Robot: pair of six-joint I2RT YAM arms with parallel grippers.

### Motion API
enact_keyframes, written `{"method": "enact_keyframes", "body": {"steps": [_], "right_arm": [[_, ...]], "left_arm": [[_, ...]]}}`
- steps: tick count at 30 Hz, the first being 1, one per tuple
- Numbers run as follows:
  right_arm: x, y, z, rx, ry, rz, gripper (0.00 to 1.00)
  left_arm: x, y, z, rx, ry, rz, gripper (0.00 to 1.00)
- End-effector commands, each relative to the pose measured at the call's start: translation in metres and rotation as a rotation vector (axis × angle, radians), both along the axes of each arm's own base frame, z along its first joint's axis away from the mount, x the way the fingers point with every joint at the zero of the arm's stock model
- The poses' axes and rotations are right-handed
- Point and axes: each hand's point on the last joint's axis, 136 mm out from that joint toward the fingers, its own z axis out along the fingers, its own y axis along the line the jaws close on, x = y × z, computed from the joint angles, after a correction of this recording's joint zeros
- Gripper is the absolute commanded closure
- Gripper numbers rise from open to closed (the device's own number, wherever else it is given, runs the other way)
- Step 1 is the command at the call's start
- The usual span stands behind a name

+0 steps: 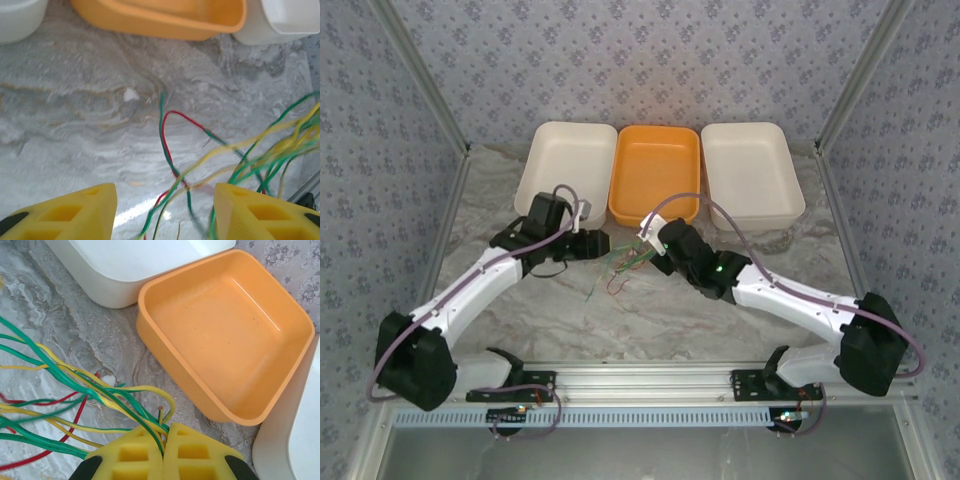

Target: Untangle the cables

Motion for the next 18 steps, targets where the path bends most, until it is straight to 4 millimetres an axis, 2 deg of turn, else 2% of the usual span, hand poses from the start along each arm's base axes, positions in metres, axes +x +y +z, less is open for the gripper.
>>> {"method": "enact_keyframes", "body": {"steps": [1, 4, 6, 10, 15, 18], "right_arm": [[0.002, -0.003, 0.007, 0.076, 0.036, 0.004, 1.00], [0.008, -0.015, -0.008, 0.136, 0.154, -0.061, 1.00], [0.012, -0.022, -0.015, 0.212, 0.235, -0.104, 1.00], [0.016, -0.036, -0.045, 0.274, 0.442, -0.191, 1.00], [0.012, -0.062, -0.097, 0.296, 0.654, -0.395, 1.00], [0.009, -0.076, -0.117, 0.328, 0.729, -0.482, 1.00]], "left_arm": [[-0.012, 0.024, 0.006, 0.004, -0.016, 0.132, 0.46], [-0.034, 0.033, 0.006, -0.009, -0.059, 0.163, 0.48], [-0.049, 0.037, 0.000, -0.019, -0.076, 0.174, 0.54], [-0.066, 0.033, -0.026, -0.074, -0.027, 0.180, 0.60], [-0.065, 0.017, -0.044, -0.094, -0.022, 0.175, 0.59], [-0.055, 0.009, -0.054, -0.067, -0.016, 0.167, 0.59]]}}
